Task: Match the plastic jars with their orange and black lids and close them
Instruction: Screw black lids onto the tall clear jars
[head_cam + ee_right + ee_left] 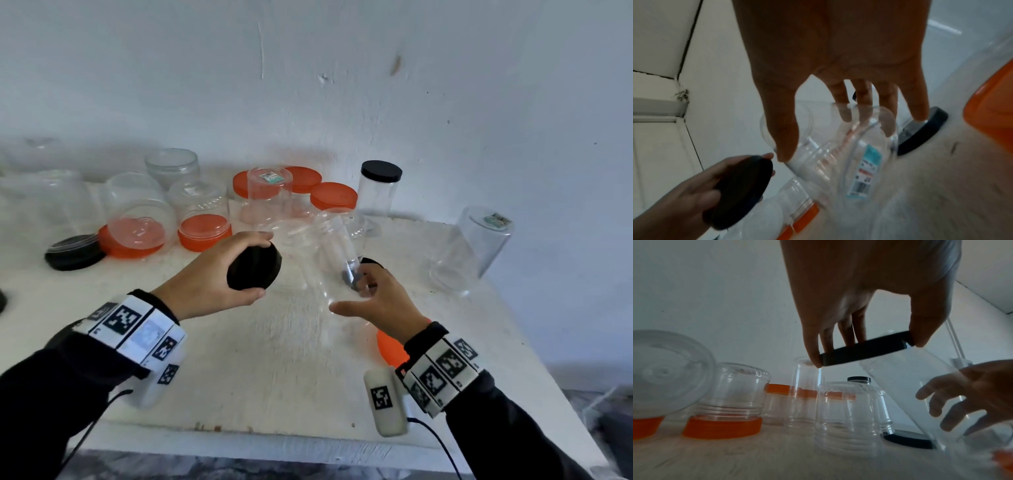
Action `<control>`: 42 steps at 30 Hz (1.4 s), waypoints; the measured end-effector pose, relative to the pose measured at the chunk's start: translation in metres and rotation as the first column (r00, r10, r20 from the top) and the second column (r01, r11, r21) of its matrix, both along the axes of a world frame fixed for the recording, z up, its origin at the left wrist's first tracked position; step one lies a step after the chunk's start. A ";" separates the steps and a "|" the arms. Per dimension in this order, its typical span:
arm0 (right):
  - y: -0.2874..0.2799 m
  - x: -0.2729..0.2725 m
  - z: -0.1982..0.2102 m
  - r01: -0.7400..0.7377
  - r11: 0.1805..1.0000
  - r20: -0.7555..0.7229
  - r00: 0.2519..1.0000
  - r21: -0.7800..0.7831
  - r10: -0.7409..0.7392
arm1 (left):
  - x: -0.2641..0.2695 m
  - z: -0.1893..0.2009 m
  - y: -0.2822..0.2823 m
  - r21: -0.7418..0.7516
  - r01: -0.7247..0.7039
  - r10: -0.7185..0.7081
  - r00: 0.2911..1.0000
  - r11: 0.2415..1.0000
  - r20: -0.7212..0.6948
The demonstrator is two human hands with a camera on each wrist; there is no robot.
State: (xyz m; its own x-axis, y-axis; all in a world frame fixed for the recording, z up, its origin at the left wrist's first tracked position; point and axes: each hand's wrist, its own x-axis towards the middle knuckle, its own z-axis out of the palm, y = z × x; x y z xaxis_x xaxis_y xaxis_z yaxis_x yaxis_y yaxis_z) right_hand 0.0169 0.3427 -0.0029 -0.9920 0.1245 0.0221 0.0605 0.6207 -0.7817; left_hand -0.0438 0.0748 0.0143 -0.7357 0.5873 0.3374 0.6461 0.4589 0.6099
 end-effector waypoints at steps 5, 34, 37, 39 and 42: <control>-0.010 -0.008 -0.005 -0.062 0.998 0.060 0.996 -0.002 0.062 | -0.003 0.008 -0.006 0.110 -0.062 0.067 0.997 0.992 -0.047; -0.027 -0.013 -0.006 -0.185 0.945 0.051 0.977 -0.270 0.205 | -0.006 0.041 0.056 -0.039 0.081 -0.087 0.978 0.996 -0.189; -0.028 -0.010 -0.005 -0.188 0.947 0.047 0.977 -0.260 0.207 | -0.007 0.040 0.056 -0.058 0.063 -0.073 0.978 0.996 -0.194; -0.027 -0.010 -0.004 -0.192 0.952 0.047 0.977 -0.240 0.209 | -0.008 0.038 0.057 -0.071 0.063 -0.075 0.980 0.995 -0.186; -0.027 -0.011 -0.005 -0.196 0.952 0.048 0.976 -0.234 0.213 | -0.008 0.034 0.058 -0.076 0.062 -0.074 0.982 0.995 -0.173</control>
